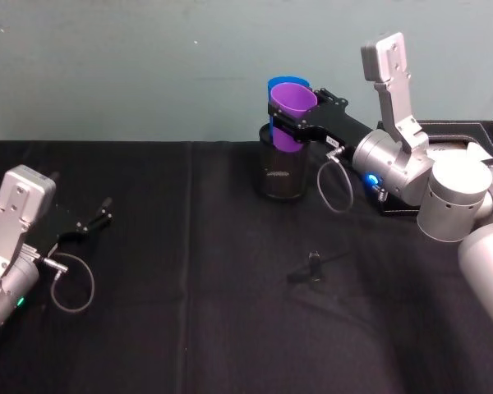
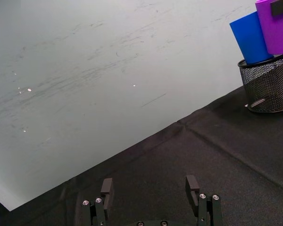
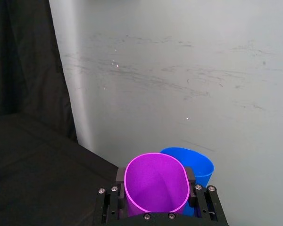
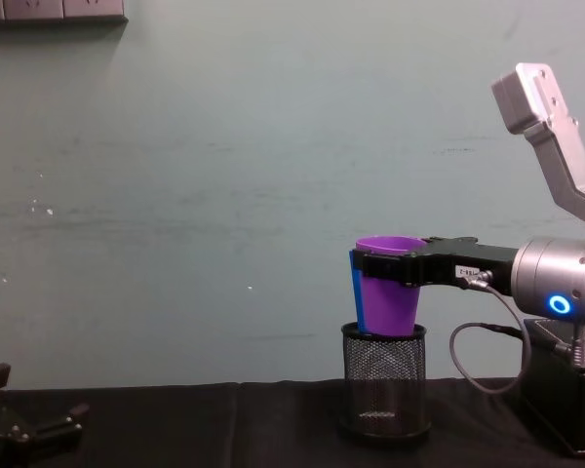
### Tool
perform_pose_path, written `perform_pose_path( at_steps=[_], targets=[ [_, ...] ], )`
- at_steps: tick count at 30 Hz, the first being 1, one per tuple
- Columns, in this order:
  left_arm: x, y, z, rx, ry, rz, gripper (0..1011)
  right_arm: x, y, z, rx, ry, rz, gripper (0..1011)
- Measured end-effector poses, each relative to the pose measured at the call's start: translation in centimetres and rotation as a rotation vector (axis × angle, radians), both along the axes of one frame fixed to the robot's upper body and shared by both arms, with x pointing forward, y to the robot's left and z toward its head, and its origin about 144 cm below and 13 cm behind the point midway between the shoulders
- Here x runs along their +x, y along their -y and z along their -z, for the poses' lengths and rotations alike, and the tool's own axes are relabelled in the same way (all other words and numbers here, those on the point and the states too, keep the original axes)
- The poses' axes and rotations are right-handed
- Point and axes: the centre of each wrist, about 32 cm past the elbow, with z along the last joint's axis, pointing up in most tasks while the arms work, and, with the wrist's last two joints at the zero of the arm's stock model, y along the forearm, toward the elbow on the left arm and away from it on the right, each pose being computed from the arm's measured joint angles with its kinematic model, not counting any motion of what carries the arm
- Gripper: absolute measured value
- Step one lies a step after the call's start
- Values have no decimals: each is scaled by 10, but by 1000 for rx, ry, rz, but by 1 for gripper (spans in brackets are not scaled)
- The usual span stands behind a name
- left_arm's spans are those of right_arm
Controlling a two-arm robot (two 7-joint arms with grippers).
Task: Pick up one cup with a gripper and tap it against the other cup.
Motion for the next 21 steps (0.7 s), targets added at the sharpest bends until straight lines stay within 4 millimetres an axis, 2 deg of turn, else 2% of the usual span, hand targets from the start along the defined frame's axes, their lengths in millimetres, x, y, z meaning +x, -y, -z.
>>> perform_pose_path(
  at_steps=[21],
  targets=[
    [0, 0, 0, 0, 0, 0, 1000, 0, 0, 0, 0, 0, 0, 722]
  ],
)
